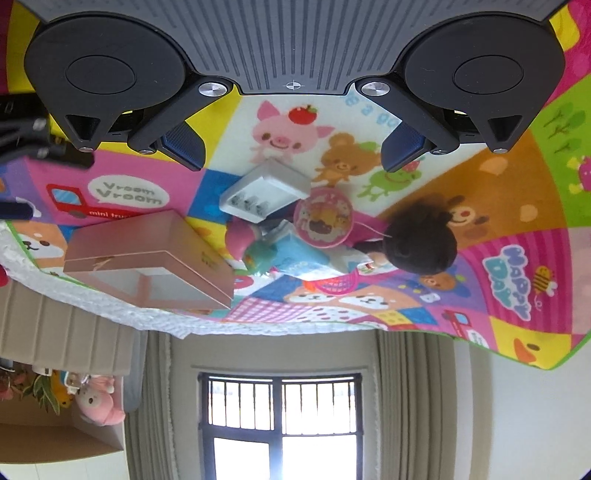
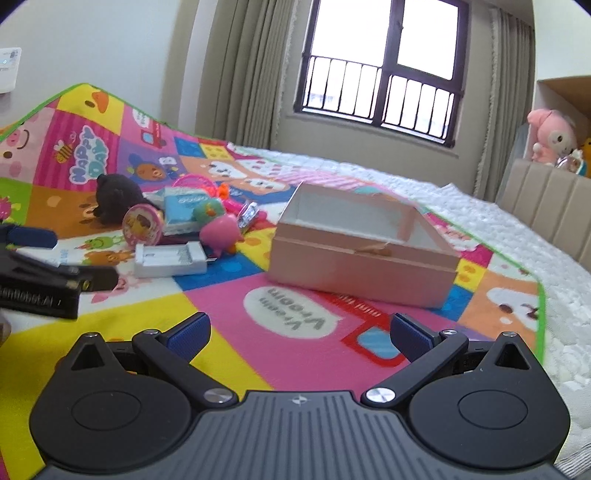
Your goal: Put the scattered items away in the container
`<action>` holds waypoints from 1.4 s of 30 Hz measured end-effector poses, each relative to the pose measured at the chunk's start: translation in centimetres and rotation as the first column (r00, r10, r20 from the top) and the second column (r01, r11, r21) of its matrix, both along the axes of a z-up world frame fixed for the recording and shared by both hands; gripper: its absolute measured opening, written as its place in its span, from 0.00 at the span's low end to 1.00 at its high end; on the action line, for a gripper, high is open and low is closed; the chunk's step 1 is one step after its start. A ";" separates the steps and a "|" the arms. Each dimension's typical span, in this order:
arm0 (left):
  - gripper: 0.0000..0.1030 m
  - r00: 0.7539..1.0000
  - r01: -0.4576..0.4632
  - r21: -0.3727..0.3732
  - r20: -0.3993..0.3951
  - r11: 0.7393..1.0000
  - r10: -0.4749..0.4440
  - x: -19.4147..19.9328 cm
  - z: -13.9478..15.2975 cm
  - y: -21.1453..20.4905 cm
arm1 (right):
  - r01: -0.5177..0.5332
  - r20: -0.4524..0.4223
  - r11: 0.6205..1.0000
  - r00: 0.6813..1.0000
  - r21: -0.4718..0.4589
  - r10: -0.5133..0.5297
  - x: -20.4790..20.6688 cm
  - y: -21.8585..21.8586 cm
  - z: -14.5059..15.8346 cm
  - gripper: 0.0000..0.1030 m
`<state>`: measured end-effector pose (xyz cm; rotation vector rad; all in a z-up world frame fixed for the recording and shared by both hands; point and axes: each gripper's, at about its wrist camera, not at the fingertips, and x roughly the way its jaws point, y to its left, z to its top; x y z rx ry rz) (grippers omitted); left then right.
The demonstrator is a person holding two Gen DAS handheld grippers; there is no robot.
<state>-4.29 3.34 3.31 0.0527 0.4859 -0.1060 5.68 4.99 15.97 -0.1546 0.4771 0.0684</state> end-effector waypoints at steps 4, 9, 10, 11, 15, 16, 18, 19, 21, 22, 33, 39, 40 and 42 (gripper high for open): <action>1.00 1.000 -0.008 0.010 -0.003 1.000 0.008 0.5 0.0 0.0 | -0.020 -0.070 0.997 0.997 0.070 0.025 0.9 -0.3 -1.0 1.00; 1.00 0.999 -0.031 -0.001 -0.018 1.000 0.031 1.5 -0.3 0.6 | -0.019 -0.179 0.987 0.983 0.159 0.047 1.9 -1.1 -1.9 1.00; 1.00 0.999 -0.038 -0.006 -0.020 0.999 0.038 1.7 -0.3 0.9 | -0.015 -0.211 0.984 0.976 0.179 0.053 2.3 -1.4 -2.1 1.00; 1.00 0.999 -0.046 -0.010 -0.023 0.999 0.046 1.9 -0.4 1.1 | -0.013 -0.238 0.980 0.969 0.197 0.061 2.6 -1.7 -2.3 1.00; 1.00 0.996 -0.085 -0.027 -0.022 0.996 0.084 2.4 -0.4 2.4 | -0.021 -0.298 0.981 0.951 0.193 0.079 3.4 -1.7 -2.0 1.00; 1.00 0.996 -0.092 -0.036 -0.018 0.995 0.091 2.4 -0.3 2.8 | -0.010 -0.313 0.982 0.947 0.187 0.069 3.6 -1.5 -2.0 1.00; 1.00 0.994 -0.108 -0.059 -0.003 0.992 0.108 2.2 0.1 3.8 | -0.019 -0.335 0.993 0.941 0.115 0.057 3.9 -0.4 -2.0 1.00; 1.00 0.993 -0.120 -0.072 0.007 0.990 0.121 2.1 0.2 4.5 | -0.037 -0.336 0.996 0.940 0.081 0.062 4.1 0.1 -1.9 1.00; 1.00 0.989 -0.146 -0.098 0.021 0.984 0.149 1.9 0.6 5.9 | -0.103 -0.304 0.993 0.946 0.051 0.114 4.2 1.1 -0.9 1.00; 1.00 0.986 -0.159 -0.112 0.024 0.981 0.163 1.8 0.7 6.6 | -0.145 -0.264 0.988 0.952 0.053 0.154 4.1 1.7 -0.2 1.00; 1.00 0.991 -0.130 -0.220 0.010 0.967 0.135 0.4 0.2 10.0 | 0.081 0.194 0.988 0.980 -0.131 -0.055 10.4 0.6 5.8 0.84; 1.00 0.999 -0.035 -0.241 0.025 0.970 0.042 1.5 -0.1 8.0 | 0.296 -0.031 0.941 0.955 0.165 -0.295 18.5 -13.0 4.8 0.94; 1.00 0.999 -0.030 -0.245 0.022 0.969 0.037 1.9 -0.2 7.8 | 0.286 -0.076 0.935 0.958 0.211 -0.276 19.2 -14.3 4.2 0.94; 1.00 0.999 -0.029 -0.244 0.015 0.969 0.034 2.5 -0.3 7.5 | 0.251 -0.137 0.925 0.966 0.286 -0.219 20.1 -15.6 3.1 0.94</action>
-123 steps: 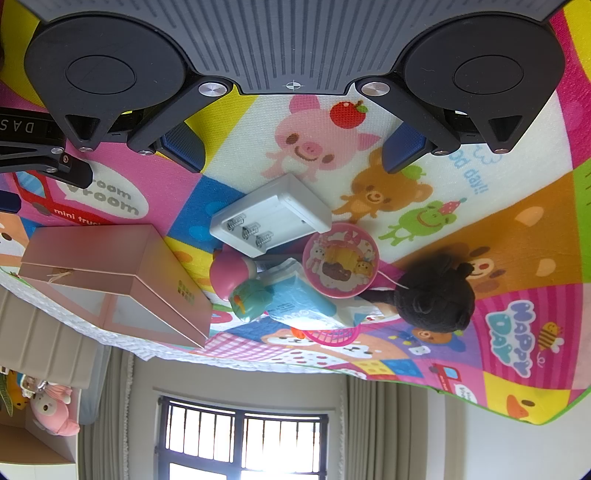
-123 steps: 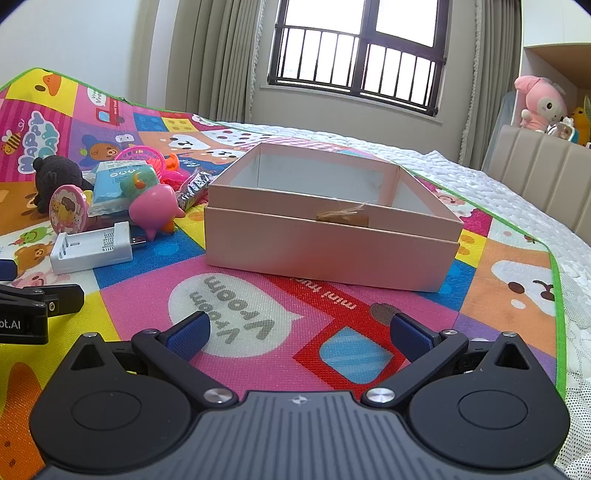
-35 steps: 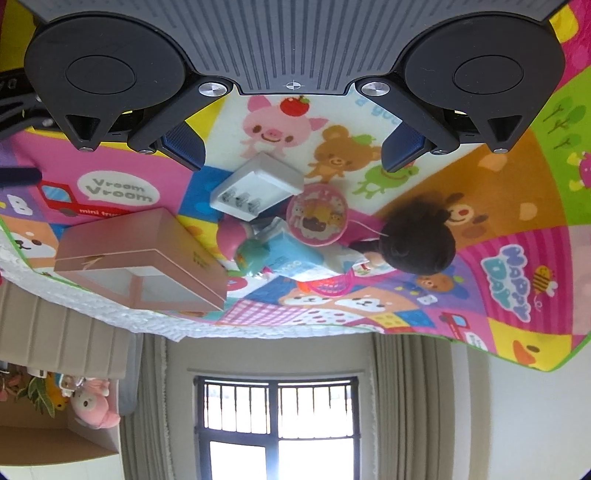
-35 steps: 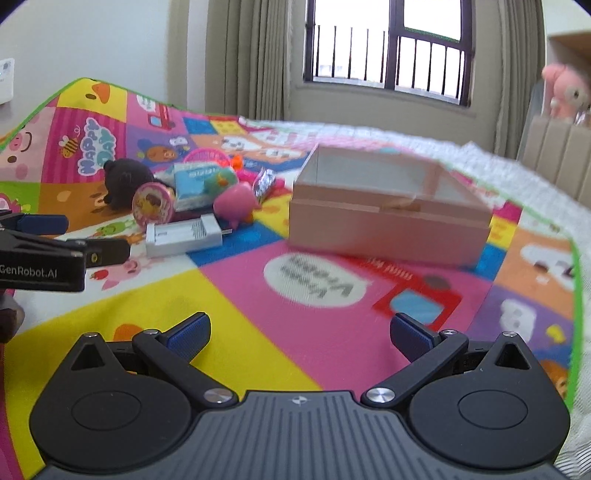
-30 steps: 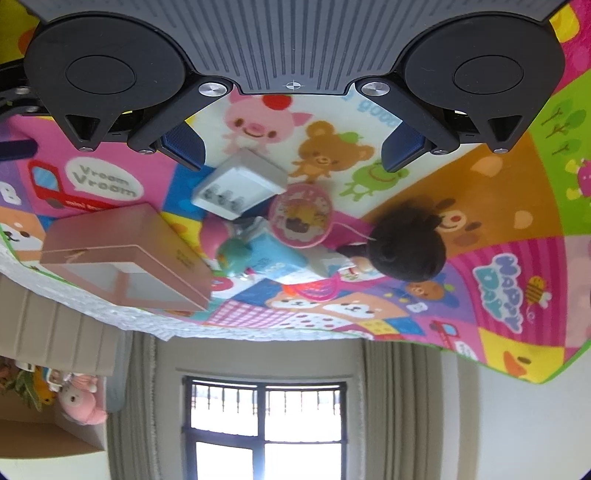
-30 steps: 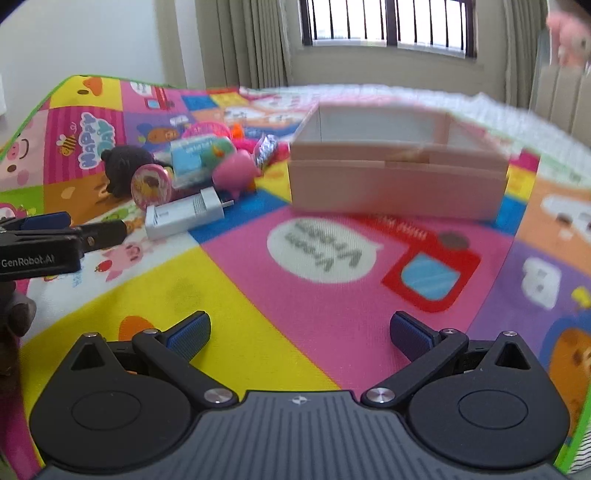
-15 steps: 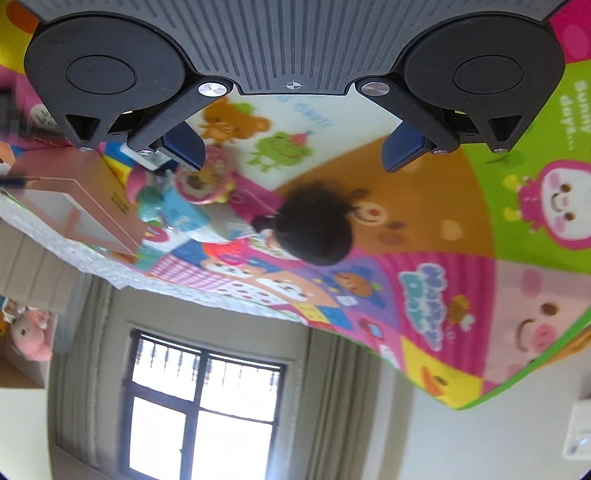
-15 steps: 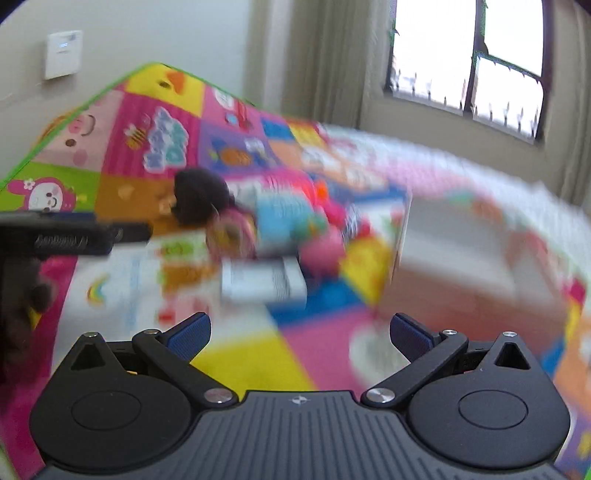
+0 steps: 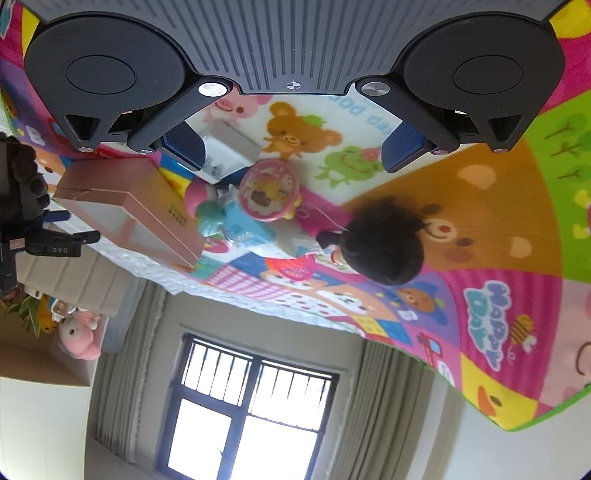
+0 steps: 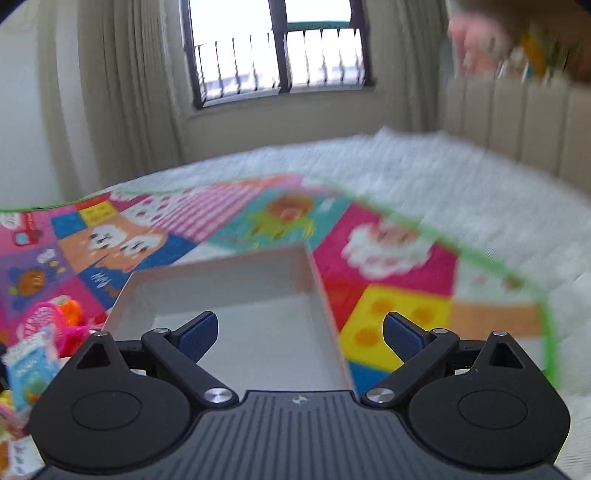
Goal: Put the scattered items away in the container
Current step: 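Move the right gripper toward the white battery charger while the left approaches the pink-yellow toy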
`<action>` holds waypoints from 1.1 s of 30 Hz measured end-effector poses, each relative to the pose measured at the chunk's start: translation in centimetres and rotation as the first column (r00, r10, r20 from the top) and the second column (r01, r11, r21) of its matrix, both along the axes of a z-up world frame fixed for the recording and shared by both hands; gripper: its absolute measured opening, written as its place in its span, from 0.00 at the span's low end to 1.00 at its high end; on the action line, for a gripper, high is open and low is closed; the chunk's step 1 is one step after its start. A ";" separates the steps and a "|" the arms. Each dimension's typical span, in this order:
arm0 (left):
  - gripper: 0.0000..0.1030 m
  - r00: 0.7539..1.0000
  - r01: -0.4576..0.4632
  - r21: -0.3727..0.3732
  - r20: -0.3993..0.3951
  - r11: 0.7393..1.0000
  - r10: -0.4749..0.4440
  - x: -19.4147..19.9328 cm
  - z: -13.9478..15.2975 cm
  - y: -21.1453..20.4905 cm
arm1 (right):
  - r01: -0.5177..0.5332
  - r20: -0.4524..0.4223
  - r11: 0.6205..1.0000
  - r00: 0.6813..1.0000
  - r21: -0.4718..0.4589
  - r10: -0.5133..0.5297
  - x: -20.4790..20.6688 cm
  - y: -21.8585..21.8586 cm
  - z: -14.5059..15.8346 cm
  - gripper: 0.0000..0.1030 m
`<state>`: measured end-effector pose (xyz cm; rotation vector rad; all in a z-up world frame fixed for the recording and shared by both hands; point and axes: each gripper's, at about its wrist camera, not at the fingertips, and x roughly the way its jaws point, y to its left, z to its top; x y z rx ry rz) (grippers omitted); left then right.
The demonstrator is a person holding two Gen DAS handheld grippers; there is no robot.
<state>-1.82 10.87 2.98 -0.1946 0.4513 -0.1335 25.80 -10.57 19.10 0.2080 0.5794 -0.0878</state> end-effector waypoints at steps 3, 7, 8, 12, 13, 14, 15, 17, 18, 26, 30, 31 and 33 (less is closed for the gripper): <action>1.00 1.000 0.000 0.007 -0.003 1.000 0.000 0.3 -0.1 -0.2 | -0.090 0.015 0.994 0.996 0.069 0.089 0.1 2.1 -0.8 1.00; 1.00 1.000 0.002 0.015 -0.013 1.000 -0.002 0.3 -0.2 -0.2 | -0.285 0.049 0.957 0.958 0.054 0.282 -1.0 6.0 -0.9 1.00; 1.00 1.000 0.001 0.019 -0.015 1.000 -0.001 0.3 -0.3 -0.2 | -0.308 0.054 0.951 0.950 0.016 0.307 -1.6 7.0 -0.8 0.98; 1.00 0.998 -0.039 0.068 -0.037 0.997 0.041 0.2 -0.5 0.0 | -0.191 0.187 0.954 0.954 -0.230 0.236 -5.9 10.8 0.9 0.96; 1.00 0.997 -0.065 0.083 -0.047 0.994 0.069 0.2 -0.6 0.1 | -0.190 0.221 0.945 0.942 -0.267 0.252 -7.1 11.8 1.4 1.00; 1.00 0.994 -0.094 0.093 -0.053 0.991 0.099 0.3 -0.6 0.4 | -0.227 0.234 0.932 0.926 -0.282 0.296 -8.2 12.8 1.8 1.00; 1.00 0.990 -0.123 0.094 -0.055 0.988 0.129 0.3 -0.6 0.9 | -0.300 0.215 0.912 0.906 -0.279 0.364 -9.1 14.1 1.9 1.00; 1.00 0.984 -0.167 0.073 -0.057 0.983 0.171 0.2 -0.5 2.0 | -0.449 0.133 0.858 0.862 -0.249 0.489 -10.0 16.9 1.4 1.00; 1.00 0.981 -0.180 0.063 -0.059 0.982 0.184 0.2 -0.5 2.6 | -0.503 0.084 0.833 0.842 -0.233 0.532 -10.1 18.3 0.8 1.00; 1.00 0.984 -0.172 0.067 -0.039 0.983 0.174 -0.6 0.2 4.4 | -0.626 -0.128 0.769 0.779 -0.130 0.613 -6.2 24.5 -4.2 1.00; 1.00 0.988 -0.150 0.064 -0.037 0.987 0.153 0.0 0.3 4.2 | -0.629 -0.180 0.764 0.776 -0.145 0.604 -4.3 25.3 -5.2 0.77; 1.00 0.989 -0.138 0.072 -0.035 0.988 0.141 0.3 0.3 4.0 | -0.623 -0.187 0.769 0.780 -0.147 0.597 -4.4 25.0 -5.1 0.77; 1.00 0.993 -0.115 0.103 -0.030 0.988 0.118 1.0 0.3 3.4 | -0.618 -0.177 0.774 0.784 -0.136 0.595 -5.6 24.4 -4.8 0.77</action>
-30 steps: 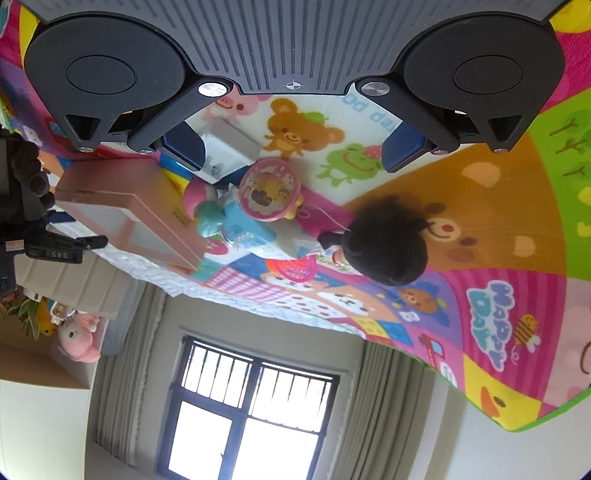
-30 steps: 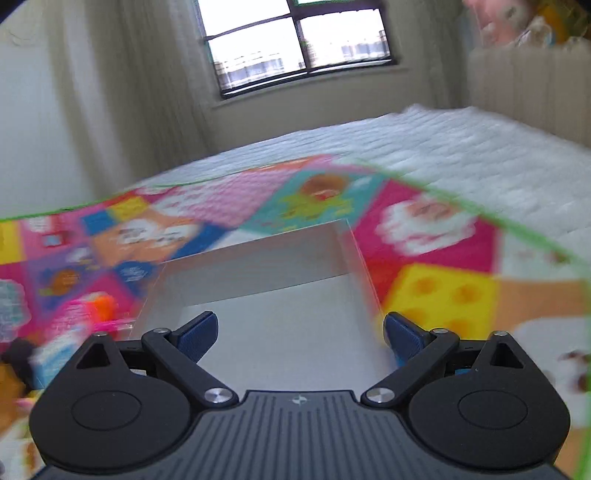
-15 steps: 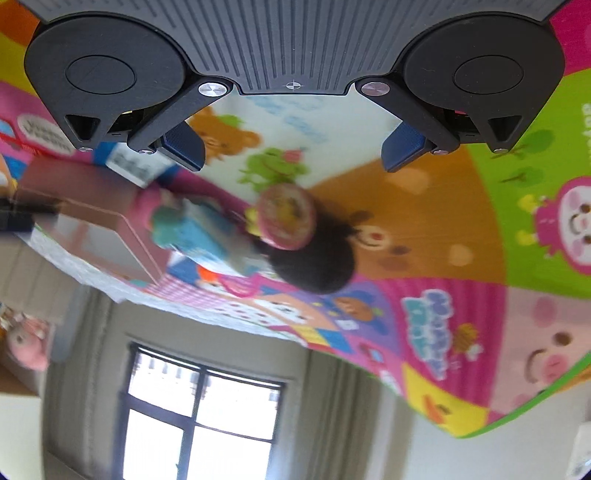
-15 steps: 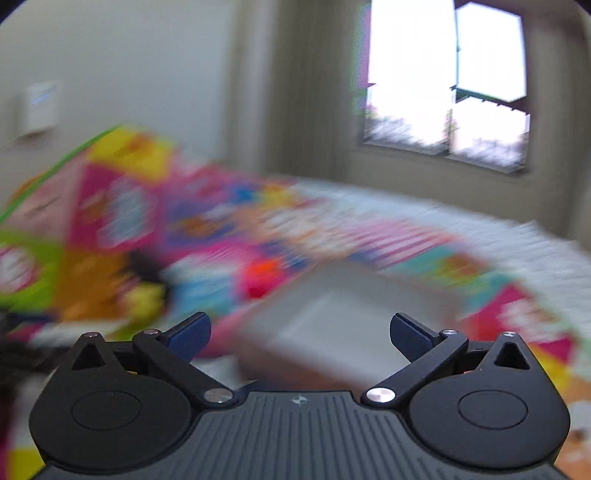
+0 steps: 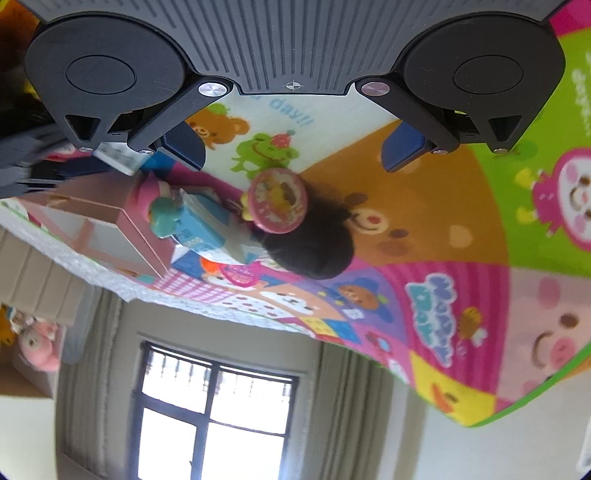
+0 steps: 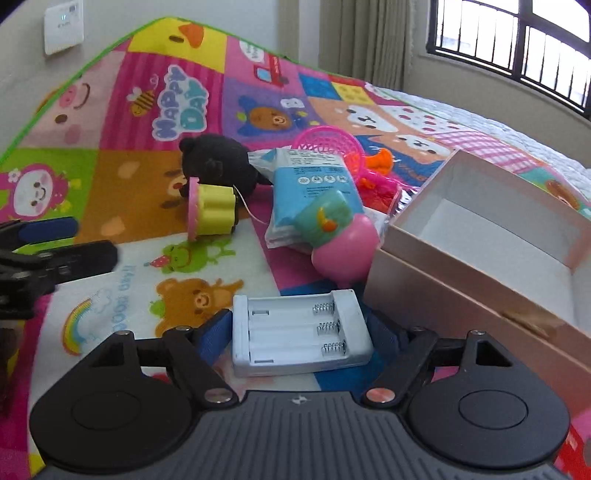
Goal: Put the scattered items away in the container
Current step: 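Move the right gripper toward the white battery charger while the left approaches the pink-yellow toy, then grasp the pink-and-yellow cup toy with the left gripper and lift it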
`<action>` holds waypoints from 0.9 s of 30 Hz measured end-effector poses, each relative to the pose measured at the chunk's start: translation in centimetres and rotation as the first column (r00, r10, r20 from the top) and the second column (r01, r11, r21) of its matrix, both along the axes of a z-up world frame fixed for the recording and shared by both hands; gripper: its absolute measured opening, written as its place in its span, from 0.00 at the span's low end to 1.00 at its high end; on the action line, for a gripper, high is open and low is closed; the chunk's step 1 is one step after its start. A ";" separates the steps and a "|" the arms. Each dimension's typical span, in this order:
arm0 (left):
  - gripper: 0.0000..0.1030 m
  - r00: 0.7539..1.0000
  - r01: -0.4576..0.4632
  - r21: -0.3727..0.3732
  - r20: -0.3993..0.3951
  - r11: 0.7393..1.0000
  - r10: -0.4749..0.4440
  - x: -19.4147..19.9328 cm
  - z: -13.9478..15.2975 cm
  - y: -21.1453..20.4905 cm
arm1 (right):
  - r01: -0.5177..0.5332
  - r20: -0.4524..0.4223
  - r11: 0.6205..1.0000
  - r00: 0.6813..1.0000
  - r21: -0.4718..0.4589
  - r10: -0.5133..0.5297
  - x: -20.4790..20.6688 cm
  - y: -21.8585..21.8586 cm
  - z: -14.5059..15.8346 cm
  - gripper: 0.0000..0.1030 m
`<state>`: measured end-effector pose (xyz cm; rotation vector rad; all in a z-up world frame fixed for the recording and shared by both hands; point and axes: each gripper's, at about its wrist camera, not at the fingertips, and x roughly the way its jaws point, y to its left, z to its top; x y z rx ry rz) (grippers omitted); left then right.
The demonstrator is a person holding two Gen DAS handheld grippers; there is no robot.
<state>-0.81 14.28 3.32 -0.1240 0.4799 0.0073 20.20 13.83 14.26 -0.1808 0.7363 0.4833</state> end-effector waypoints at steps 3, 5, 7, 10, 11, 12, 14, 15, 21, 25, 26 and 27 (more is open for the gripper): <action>1.00 1.000 0.030 0.048 -0.001 0.998 -0.030 1.5 0.0 -0.7 | 0.032 0.016 0.999 0.999 0.017 -0.032 -3.7 -2.0 0.6 0.77; 0.99 0.999 0.053 0.085 -0.007 0.995 -0.052 2.8 0.0 -1.3 | 0.098 0.034 0.995 0.995 0.025 -0.098 -6.0 -4.2 0.7 0.77; 0.91 0.998 0.056 0.123 -0.029 0.991 -0.053 4.5 -0.2 -1.9 | 0.191 0.069 0.981 0.979 0.018 -0.192 -7.8 -6.5 0.6 0.77; 0.80 0.997 0.048 0.126 -0.058 0.991 -0.041 6.4 -0.7 -2.3 | 0.314 0.129 0.949 0.941 0.014 -0.313 -9.6 -8.9 0.1 0.77; 0.83 0.997 0.045 0.111 -0.062 0.993 -0.039 6.8 -0.8 -2.3 | 0.334 0.139 0.942 0.932 0.029 -0.335 -9.9 -9.4 0.0 0.77; 0.85 0.997 0.044 0.095 -0.069 0.995 -0.037 7.3 -0.8 -2.2 | 0.347 0.147 0.937 0.925 0.048 -0.350 -10.2 -9.8 -0.1 0.77; 0.85 0.996 0.035 0.080 -0.083 0.996 -0.028 8.0 -0.9 -2.2 | 0.357 0.154 0.931 0.918 0.076 -0.364 -10.3 -10.3 -0.5 0.80; 0.82 0.996 0.029 0.083 -0.089 0.996 -0.021 8.3 -1.0 -2.3 | 0.362 0.162 0.929 0.915 0.077 -0.370 -10.2 -10.3 -0.8 0.82; 0.55 0.995 0.010 0.141 -0.101 0.990 0.005 8.7 -1.0 -3.1 | 0.371 0.139 0.923 0.914 0.098 -0.382 -9.9 -10.6 -1.9 0.91; 0.29 0.997 0.033 0.209 -0.080 0.977 -0.017 7.2 0.0 -4.4 | 0.366 0.127 0.923 0.917 0.117 -0.379 -9.9 -10.6 -2.1 0.93; 0.25 0.996 0.059 0.225 -0.079 0.973 -0.042 6.5 0.4 -5.0 | 0.366 0.130 0.923 0.916 0.116 -0.380 -9.9 -10.6 -2.2 0.93; 0.25 0.993 0.096 0.241 -0.084 0.966 -0.078 5.7 0.9 -5.8 | 0.366 0.131 0.923 0.916 0.117 -0.379 -10.0 -10.6 -2.2 0.93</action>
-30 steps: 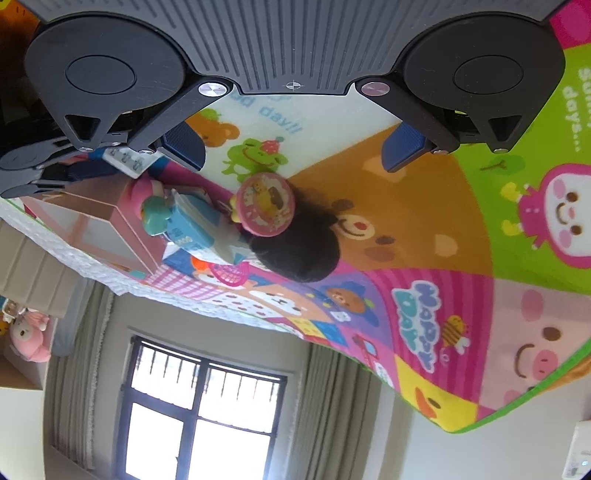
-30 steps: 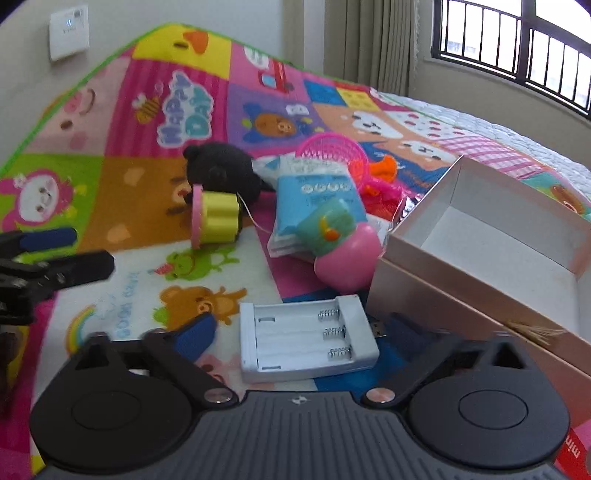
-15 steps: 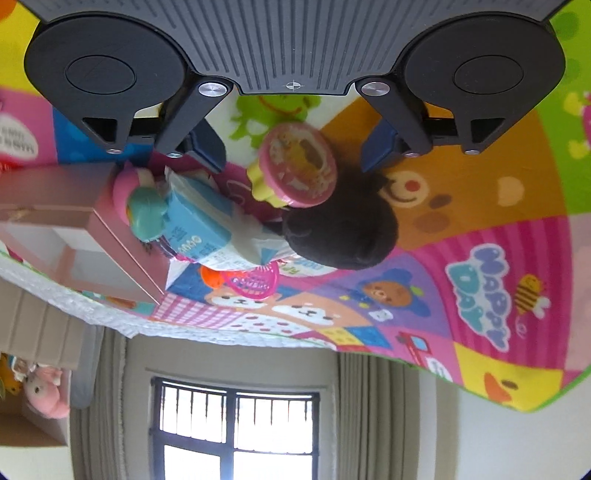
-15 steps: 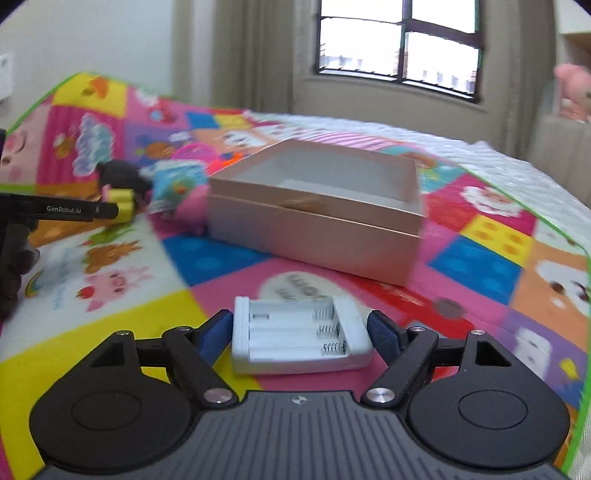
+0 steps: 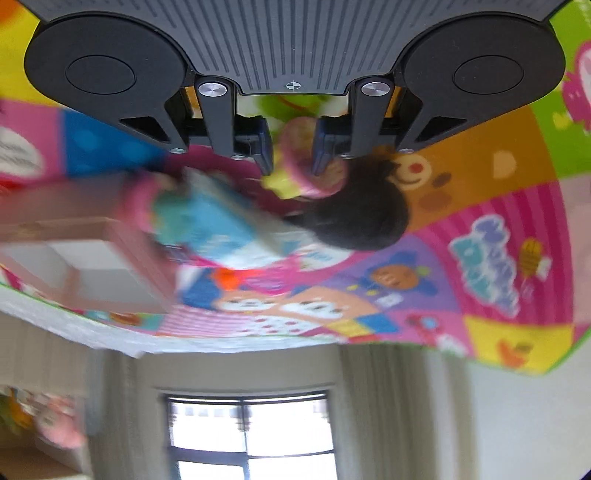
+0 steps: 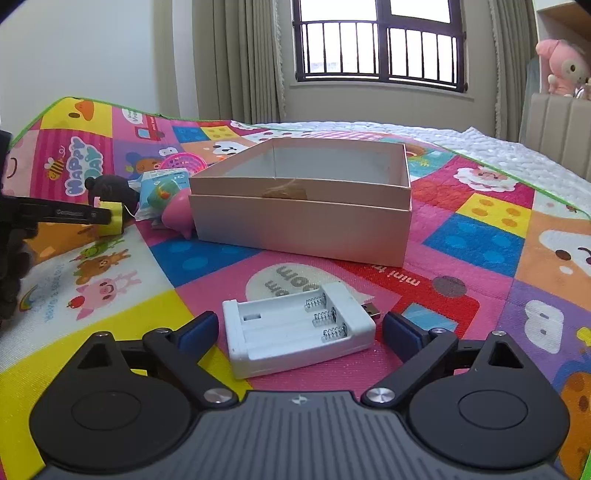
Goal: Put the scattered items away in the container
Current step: 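Grasp the pink-and-yellow cup toy with the left gripper and lift it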
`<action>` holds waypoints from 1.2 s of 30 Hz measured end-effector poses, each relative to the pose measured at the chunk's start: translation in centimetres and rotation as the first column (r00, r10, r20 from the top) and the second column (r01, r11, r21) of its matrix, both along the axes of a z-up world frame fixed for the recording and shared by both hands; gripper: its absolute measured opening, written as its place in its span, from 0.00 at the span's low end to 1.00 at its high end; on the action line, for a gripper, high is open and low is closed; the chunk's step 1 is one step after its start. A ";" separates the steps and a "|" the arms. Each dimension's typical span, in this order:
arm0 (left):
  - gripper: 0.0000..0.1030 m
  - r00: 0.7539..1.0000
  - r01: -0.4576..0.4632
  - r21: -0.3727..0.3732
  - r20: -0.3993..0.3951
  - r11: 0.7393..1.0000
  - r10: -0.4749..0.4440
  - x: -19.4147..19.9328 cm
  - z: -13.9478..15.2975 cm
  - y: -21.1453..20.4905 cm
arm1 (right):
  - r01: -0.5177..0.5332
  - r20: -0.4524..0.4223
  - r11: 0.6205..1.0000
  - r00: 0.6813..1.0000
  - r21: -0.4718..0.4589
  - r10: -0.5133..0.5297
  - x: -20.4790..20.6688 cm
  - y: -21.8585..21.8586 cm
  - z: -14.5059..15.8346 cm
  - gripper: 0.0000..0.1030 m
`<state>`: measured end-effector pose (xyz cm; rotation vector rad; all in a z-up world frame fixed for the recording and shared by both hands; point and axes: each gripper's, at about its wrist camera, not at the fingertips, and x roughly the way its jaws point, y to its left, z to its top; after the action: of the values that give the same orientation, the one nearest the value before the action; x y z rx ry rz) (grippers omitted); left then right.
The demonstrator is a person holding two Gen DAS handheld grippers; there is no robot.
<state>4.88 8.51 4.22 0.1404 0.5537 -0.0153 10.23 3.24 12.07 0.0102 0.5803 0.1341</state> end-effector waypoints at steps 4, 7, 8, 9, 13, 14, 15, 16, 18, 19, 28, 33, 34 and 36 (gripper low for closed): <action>0.25 0.984 0.180 0.078 -0.026 0.980 -0.179 -3.6 1.4 -3.3 | -0.005 -0.002 1.000 1.000 0.015 0.005 0.1 -0.2 0.0 0.95; 0.32 0.966 0.257 0.083 -0.047 0.963 -0.254 -5.4 1.5 -4.3 | -0.002 0.004 1.000 1.000 0.025 0.002 -0.1 -0.3 0.1 0.96; 0.48 0.966 0.256 0.072 -0.044 0.964 -0.254 -5.7 1.5 -4.2 | 0.003 0.009 1.000 1.000 0.028 -0.003 -0.1 -0.3 0.1 0.98; 0.71 0.970 0.242 0.061 -0.028 0.968 -0.240 -5.9 1.5 -4.0 | 0.007 0.015 1.000 1.000 0.030 -0.008 -0.2 -0.4 0.1 0.98; 0.98 0.995 0.066 -0.053 0.074 0.996 -0.062 -5.1 1.3 -1.3 | 0.012 0.025 0.999 1.000 0.039 -0.013 -0.4 -0.6 0.2 1.00; 1.00 0.998 0.020 -0.125 0.065 0.992 -0.012 -4.6 1.2 -0.3 | 0.012 0.026 0.999 1.000 0.042 -0.013 -0.4 -0.6 0.2 1.00; 1.00 0.998 -0.027 -0.220 0.042 0.975 0.038 -4.2 1.0 0.9 | 0.012 0.027 0.999 1.000 0.044 -0.014 -0.4 -0.6 0.2 1.00; 1.00 0.998 -0.044 -0.283 0.020 0.958 0.052 -3.9 0.8 1.7 | 0.013 0.027 0.999 1.000 0.045 -0.015 -0.4 -0.7 0.2 1.00; 1.00 0.999 -0.044 -0.323 0.004 0.945 0.048 -3.9 0.2 2.2 | 0.016 0.027 0.999 0.999 0.040 -0.017 -0.4 -0.6 0.2 1.00; 1.00 0.999 -0.051 -0.293 0.004 0.955 0.054 -3.9 0.0 1.9 | 0.016 0.026 0.999 1.000 0.035 -0.017 -0.4 -0.5 0.2 1.00; 1.00 0.991 -0.126 -0.126 -0.051 0.984 0.121 -1.2 -1.3 1.5 | 0.021 0.013 1.000 1.000 0.014 -0.021 -0.1 -0.2 0.1 1.00; 0.95 0.996 -0.074 -0.115 -0.052 0.991 0.068 0.9 -2.0 1.4 | 0.024 0.015 1.000 1.000 0.011 -0.024 -0.2 -0.1 0.1 1.00; 0.93 0.997 -0.067 -0.108 -0.046 0.992 0.062 1.2 -2.0 1.3 | 0.024 0.015 1.000 1.000 0.011 -0.024 -0.2 -0.1 0.0 1.00; 0.72 0.997 -0.065 -0.089 -0.051 0.994 0.061 2.0 -2.1 1.2 | 0.024 0.015 1.000 1.000 0.009 -0.024 -0.1 -0.1 0.0 1.00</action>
<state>6.90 9.70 2.16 0.0343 0.6040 0.0179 10.09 3.12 12.10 0.0250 0.5647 0.1134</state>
